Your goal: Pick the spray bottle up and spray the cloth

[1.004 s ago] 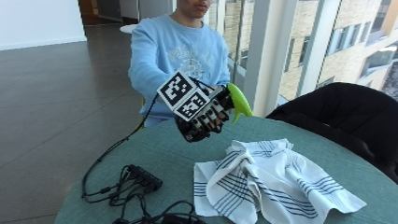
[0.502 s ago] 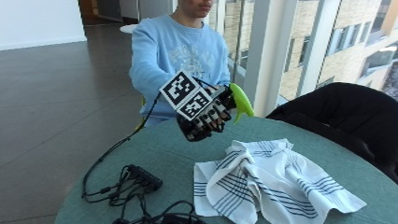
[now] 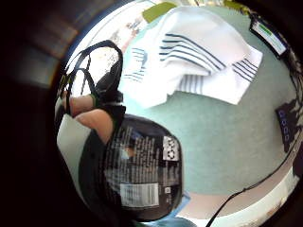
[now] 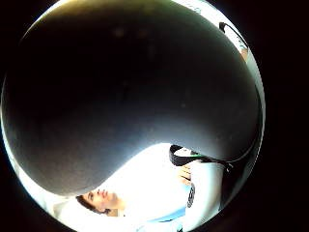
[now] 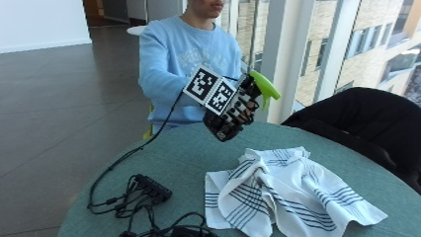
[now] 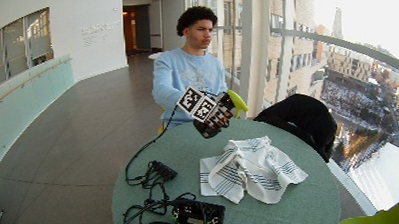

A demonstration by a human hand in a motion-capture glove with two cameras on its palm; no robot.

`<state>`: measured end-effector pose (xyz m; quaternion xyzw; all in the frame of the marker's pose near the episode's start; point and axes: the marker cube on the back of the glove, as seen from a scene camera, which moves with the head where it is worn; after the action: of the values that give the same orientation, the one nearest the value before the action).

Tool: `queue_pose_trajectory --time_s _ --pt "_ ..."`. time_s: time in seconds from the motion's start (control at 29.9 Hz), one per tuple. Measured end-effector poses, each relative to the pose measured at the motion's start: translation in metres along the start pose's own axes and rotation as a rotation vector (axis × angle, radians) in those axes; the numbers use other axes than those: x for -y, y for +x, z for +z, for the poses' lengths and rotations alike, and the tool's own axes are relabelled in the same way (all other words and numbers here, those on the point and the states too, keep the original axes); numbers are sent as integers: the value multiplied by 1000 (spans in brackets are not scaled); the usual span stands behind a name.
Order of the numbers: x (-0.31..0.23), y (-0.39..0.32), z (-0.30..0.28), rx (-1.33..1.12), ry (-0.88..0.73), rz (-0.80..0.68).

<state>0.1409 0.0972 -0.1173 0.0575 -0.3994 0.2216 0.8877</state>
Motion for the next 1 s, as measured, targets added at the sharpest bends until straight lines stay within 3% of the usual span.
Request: queue_pose_trajectory --time_s 0.57,1.0 --pt "19 -94 157 324 56 -449" --pt "35 -96 224 393 111 -496"
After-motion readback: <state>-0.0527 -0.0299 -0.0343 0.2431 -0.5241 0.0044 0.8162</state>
